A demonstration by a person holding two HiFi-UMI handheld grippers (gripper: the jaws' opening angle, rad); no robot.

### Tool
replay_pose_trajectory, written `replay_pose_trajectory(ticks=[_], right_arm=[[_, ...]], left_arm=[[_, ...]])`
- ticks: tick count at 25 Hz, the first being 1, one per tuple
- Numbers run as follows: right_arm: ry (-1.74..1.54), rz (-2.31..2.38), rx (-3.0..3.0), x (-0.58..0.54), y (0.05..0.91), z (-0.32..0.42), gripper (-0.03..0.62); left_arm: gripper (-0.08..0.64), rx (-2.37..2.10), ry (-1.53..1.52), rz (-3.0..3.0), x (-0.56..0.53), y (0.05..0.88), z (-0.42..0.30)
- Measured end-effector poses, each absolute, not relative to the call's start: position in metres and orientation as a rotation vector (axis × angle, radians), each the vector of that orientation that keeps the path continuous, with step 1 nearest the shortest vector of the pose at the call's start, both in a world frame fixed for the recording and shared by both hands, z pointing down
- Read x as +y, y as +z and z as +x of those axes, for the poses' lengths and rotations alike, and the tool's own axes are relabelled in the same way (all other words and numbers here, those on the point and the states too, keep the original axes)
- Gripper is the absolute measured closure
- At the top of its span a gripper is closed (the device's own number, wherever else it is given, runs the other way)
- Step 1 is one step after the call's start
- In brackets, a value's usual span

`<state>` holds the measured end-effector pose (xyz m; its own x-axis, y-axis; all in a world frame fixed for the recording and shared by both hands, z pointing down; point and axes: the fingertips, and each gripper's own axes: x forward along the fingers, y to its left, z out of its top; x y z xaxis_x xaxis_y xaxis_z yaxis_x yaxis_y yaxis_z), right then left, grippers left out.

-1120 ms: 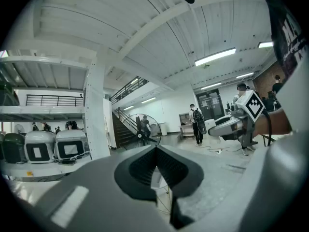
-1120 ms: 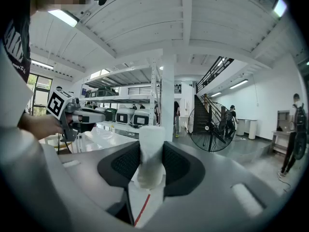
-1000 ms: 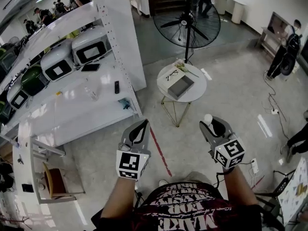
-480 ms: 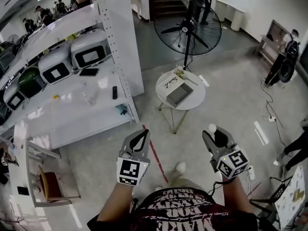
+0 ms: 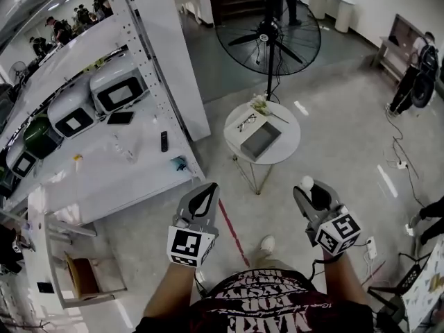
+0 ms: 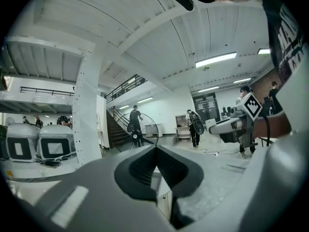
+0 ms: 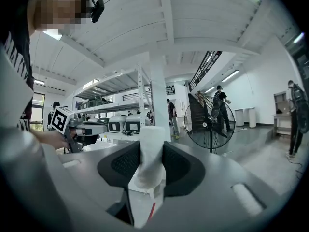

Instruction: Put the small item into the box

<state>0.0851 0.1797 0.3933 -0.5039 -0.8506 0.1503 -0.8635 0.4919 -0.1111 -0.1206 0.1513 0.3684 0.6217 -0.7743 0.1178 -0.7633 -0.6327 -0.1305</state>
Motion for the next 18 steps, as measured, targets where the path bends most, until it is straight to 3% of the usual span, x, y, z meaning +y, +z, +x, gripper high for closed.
replay_pose_trajectory(ticks=[18], right_arm=[[0.269,1.332,-2.737,0.053,0.392,0.133,0.429]], left_arm=[[0.560,1.373,-0.349,-2.748,0.038,0.377,-0.049]])
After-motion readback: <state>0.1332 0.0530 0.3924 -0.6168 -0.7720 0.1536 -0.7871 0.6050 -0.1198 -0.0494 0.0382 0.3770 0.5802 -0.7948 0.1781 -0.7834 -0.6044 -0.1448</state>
